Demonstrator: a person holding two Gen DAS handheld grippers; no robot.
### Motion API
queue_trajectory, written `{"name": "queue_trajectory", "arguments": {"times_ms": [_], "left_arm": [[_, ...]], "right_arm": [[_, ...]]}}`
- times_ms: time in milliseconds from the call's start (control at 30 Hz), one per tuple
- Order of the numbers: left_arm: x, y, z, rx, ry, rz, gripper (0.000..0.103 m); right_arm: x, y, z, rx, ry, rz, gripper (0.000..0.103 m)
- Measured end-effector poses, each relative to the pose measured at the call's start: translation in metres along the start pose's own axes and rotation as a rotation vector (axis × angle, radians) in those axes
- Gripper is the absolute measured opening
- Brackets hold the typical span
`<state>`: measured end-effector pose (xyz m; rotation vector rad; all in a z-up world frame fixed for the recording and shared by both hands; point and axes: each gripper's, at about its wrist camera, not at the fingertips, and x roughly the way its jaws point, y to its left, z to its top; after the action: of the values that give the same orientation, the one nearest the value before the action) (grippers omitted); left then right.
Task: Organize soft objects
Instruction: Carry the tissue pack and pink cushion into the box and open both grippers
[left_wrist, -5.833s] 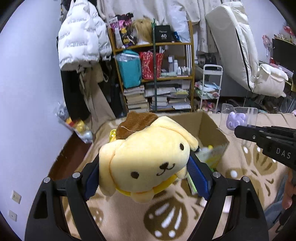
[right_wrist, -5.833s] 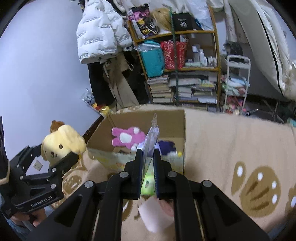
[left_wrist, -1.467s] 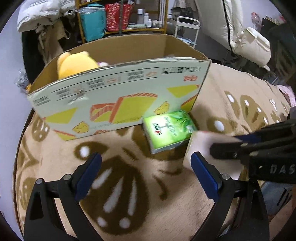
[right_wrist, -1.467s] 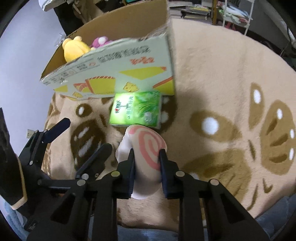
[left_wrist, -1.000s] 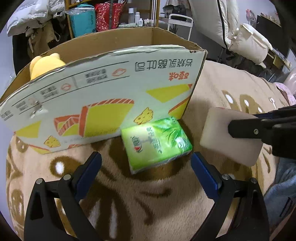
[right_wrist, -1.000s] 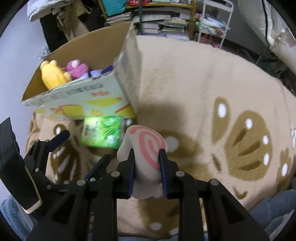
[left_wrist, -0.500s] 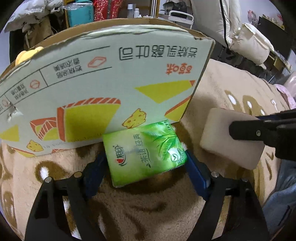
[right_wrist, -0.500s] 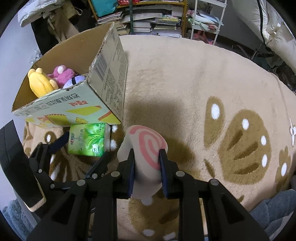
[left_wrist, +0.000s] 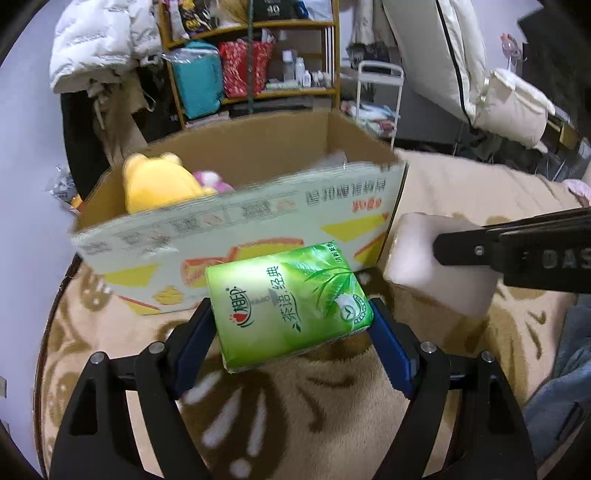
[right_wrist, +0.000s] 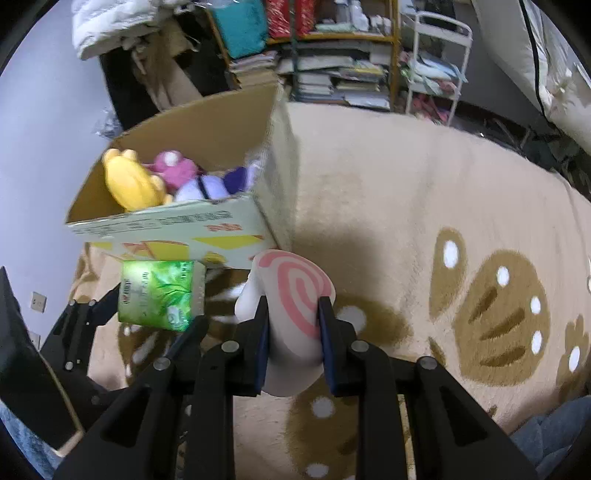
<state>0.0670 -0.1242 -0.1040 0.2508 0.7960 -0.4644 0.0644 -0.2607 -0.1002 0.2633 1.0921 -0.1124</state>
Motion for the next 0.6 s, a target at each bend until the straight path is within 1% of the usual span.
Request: {"name": "queue_trajectory", "arguments": {"times_ms": [167, 333, 467, 600], "left_arm": [[-0.035, 0.012, 0.004, 0.002, -0.054, 0.044, 0.080], [-0.071, 0.023, 0.014, 0.014, -0.152, 0.115, 0.080], [-0.090, 0.032, 0.029, 0.013, -0.219, 0.148, 0.080], [-0.098, 0.041, 0.040, 0.026, -0.281, 0.185, 0.080]], "right_arm": [[-0.022, 0.011, 0.003, -0.041, -0.075, 0.056, 0.025], [-0.044, 0.020, 0.003, -0.060, -0.162, 0.065, 0.025], [-0.062, 0.024, 0.006, -0.074, -0.264, 0.086, 0.025], [-0.080, 0.030, 0.008, -0.085, -0.394, 0.095, 0.025]]}}
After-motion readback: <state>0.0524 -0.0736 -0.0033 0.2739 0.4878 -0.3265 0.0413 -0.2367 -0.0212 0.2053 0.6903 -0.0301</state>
